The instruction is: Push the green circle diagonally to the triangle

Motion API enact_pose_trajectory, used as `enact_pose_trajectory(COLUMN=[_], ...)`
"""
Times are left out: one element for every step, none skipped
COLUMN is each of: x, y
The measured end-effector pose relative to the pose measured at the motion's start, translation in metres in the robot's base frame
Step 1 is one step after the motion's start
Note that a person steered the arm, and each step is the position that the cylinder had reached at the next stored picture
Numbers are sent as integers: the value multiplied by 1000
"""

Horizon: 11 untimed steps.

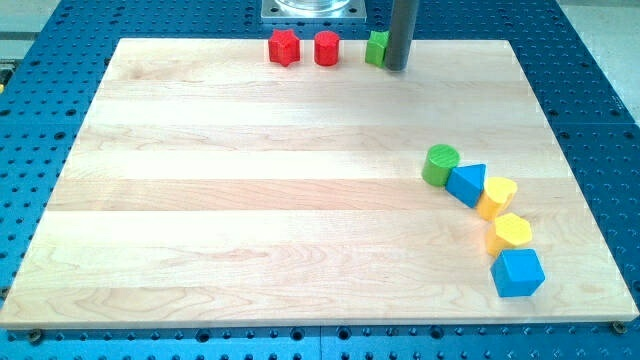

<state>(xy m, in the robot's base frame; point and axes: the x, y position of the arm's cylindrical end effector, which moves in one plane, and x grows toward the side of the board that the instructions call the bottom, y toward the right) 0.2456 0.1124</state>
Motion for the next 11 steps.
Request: enact_pose_trajectory(x=[23, 97, 193, 255, 256, 238, 201, 167, 198, 166, 130], y=[64, 157, 194, 149, 96, 56, 13, -28, 20, 38, -47])
